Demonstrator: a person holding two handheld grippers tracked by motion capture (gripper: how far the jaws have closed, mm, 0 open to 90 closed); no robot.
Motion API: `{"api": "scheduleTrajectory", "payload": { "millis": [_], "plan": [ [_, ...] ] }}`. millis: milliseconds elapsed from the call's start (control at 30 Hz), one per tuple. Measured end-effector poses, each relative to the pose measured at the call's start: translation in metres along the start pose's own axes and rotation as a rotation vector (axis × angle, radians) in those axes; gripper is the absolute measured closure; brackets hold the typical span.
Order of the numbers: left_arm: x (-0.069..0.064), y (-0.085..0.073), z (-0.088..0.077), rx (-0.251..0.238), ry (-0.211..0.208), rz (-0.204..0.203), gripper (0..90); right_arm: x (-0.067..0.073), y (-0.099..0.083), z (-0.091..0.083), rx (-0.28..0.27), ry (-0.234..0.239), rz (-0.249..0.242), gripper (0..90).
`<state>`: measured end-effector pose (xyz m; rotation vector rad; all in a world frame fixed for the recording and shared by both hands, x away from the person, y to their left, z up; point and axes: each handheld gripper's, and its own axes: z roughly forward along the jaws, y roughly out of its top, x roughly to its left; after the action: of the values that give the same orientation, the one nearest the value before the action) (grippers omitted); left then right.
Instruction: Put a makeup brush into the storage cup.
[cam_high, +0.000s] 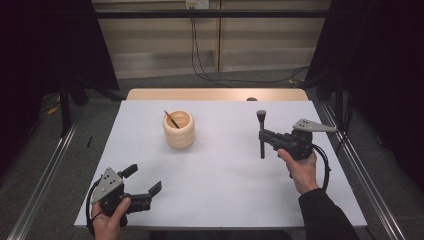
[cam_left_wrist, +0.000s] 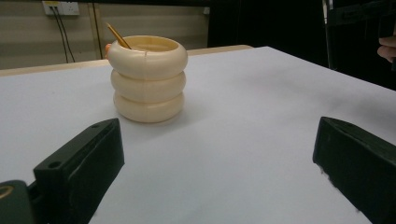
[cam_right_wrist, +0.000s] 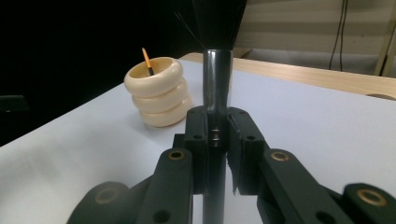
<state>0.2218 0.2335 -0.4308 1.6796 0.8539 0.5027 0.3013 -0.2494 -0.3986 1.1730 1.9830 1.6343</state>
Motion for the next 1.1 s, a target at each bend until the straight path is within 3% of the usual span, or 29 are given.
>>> {"api": "scheduleTrajectory", "payload": {
  "millis": [300,600,767,867,1100],
  "plan": [
    [-0.001,0.000,0.002,0.007,-0.031,-0.021,1.9,0.015,0.000,0.000,-0.022,0.067,-0.007,78.9],
    [-0.007,0.004,0.007,0.002,-0.061,-0.008,2.0,0.029,-0.001,0.004,-0.023,0.130,-0.021,78.9],
    [-0.012,0.010,0.012,-0.002,-0.097,-0.009,2.0,0.039,-0.003,0.009,-0.015,0.160,-0.036,78.9],
    [-0.014,0.015,0.014,-0.001,-0.126,0.011,2.4,0.046,-0.003,0.012,-0.007,0.180,-0.052,78.9],
    [-0.023,0.023,0.021,-0.010,-0.157,0.022,2.4,0.060,-0.006,0.015,0.000,0.225,-0.063,78.9]
  ]
}}
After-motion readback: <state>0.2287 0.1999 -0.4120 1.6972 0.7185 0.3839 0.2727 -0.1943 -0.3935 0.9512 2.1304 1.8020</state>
